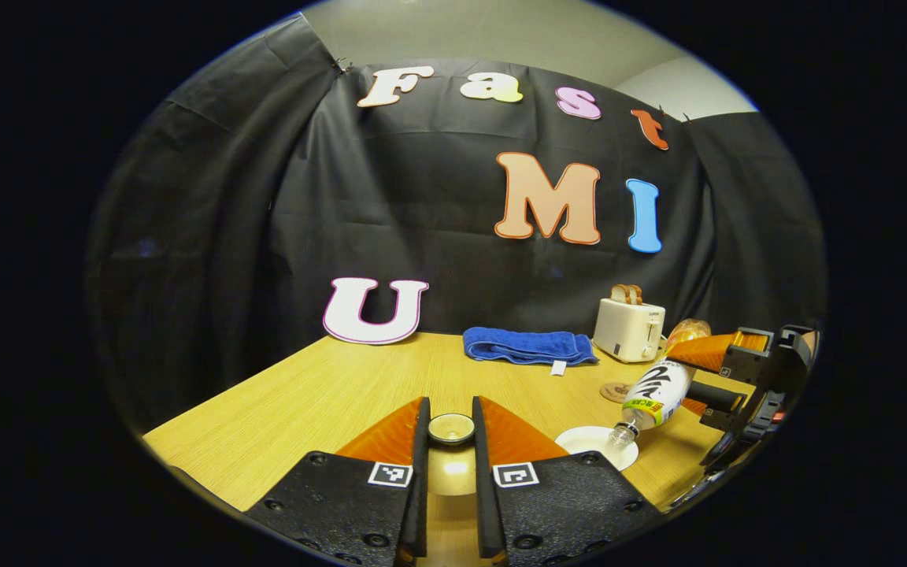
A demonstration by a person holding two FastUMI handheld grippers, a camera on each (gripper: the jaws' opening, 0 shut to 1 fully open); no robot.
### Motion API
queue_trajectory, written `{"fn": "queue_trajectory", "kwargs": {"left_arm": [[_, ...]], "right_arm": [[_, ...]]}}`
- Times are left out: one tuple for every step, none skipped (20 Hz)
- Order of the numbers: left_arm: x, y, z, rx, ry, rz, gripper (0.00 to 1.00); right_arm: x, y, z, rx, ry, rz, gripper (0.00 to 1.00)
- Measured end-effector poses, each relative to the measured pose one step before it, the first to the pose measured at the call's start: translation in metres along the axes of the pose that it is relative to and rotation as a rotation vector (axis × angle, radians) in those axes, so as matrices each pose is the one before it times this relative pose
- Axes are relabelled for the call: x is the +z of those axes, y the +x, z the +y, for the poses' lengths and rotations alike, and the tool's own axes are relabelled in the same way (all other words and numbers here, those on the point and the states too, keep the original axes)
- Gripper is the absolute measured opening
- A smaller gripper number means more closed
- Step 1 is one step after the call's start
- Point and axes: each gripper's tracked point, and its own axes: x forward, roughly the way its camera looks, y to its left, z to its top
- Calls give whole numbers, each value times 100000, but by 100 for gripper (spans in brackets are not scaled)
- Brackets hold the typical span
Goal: Open the teacup lid with one hand, grasp the water bottle and pour water into the teacup with the other hand; after pouring, place the water bottle on the coaster and then close the teacup lid.
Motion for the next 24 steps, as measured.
{"fn": "queue_trajectory", "kwargs": {"left_arm": [[6, -45, 27, -8, 161, -155, 23], [26, -115, -3, -138, 8, 67, 22], [-98, 88, -180, -166, -121, 44, 22], [55, 61, -48, -226, -83, 69, 22], [-95, -27, -47, -133, -88, 61, 23], [-61, 16, -59, -140, 16, 97, 22], [73, -73, 18, -26, -89, -24, 22], [22, -40, -23, -126, 18, 30, 22], [-35, 71, -52, -98, 92, -38, 23], [74, -9, -46, 14, -115, -101, 22], [39, -16, 42, -75, -74, -108, 22], [-24, -21, 16, -20, -54, 100, 22], [-55, 74, -19, -65, -163, 138, 22], [-52, 29, -44, -95, -29, 197, 22], [-60, -22, 11, 90, -37, 93, 22], [25, -11, 6, -38, 45, -55, 23], [45, -4, -3, 50, 155, -41, 22], [77, -65, 1, 28, 27, -188, 22], [-3, 31, 1, -82, 8, -101, 22], [15, -1, -35, -62, 51, 26, 22], [-66, 67, -41, -123, -148, -82, 22], [25, -2, -34, -158, -108, 84, 22], [-44, -111, -7, -144, -65, 218, 23], [-36, 54, -111, -95, -102, -6, 22]], "right_arm": [[-150, -74, -19, 168, 689, 384, 67], [216, -177, 219, 33, 963, 111, 68], [56, -62, 23, -155, 901, 7, 68], [83, -18, 51, 75, 722, 138, 68], [78, 14, 77, 122, 758, 96, 68], [112, -74, 82, 310, 974, -116, 68], [111, -32, 153, 302, 1935, 12, 67], [120, -151, 272, 669, 2796, 25, 68], [99, -104, 535, 1516, 3697, 43, 68], [-40, 152, 529, 890, 4089, 445, 68], [-130, -238, 164, 689, 4386, 793, 68], [72, -457, 302, 1354, 4852, 618, 68], [-201, -221, 365, 1145, 5300, 770, 68], [39, 58, 285, 970, 5099, 370, 68], [9, 51, 336, 1005, 5246, 521, 68], [-103, 0, 357, 1240, 5764, 437, 67], [-48, 50, 338, 1585, 6755, 687, 68], [66, 10, 511, 2091, 7615, 713, 69], [-111, 79, 423, 2272, 7785, 1378, 68], [-66, -32, 393, 1842, 7386, 1301, 67], [-13, -135, 216, 897, 6568, 543, 67], [75, -203, 41, 418, 5419, 307, 68], [-26, -349, -163, 287, 4843, 252, 68], [109, -6, -326, 224, 4736, -71, 68]]}}
